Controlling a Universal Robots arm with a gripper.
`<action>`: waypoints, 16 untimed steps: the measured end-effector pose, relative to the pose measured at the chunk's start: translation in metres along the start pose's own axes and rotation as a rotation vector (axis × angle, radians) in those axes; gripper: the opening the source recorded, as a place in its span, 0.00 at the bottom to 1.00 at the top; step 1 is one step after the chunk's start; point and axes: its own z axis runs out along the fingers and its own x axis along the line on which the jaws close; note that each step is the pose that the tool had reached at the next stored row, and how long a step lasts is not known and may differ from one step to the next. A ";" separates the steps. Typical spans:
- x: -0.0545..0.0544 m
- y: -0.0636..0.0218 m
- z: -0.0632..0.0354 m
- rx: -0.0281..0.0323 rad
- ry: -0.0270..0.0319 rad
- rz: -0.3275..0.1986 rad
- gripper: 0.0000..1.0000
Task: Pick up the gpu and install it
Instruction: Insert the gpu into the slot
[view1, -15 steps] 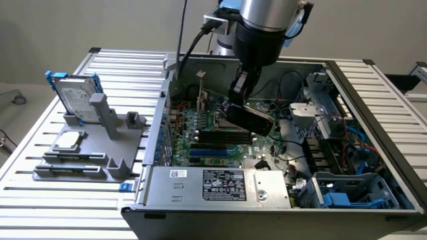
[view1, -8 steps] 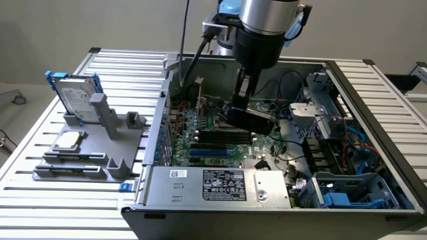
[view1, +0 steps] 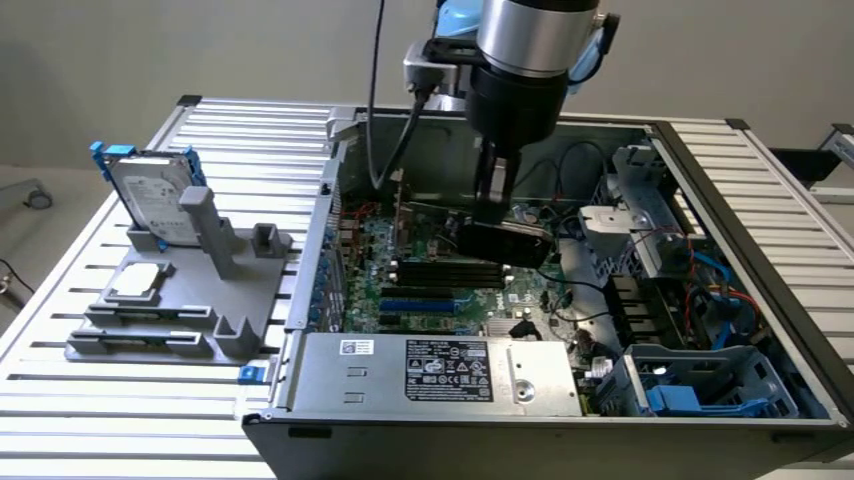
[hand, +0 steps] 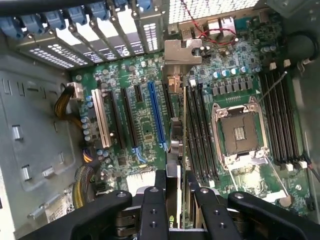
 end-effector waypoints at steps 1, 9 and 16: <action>0.000 0.0000 0.0009 0.0018 0.0006 -0.018 0.27; 0.000 0.0025 0.0092 0.0209 0.0025 -0.122 0.27; 0.004 0.0271 0.0175 0.0422 0.0003 -0.125 0.27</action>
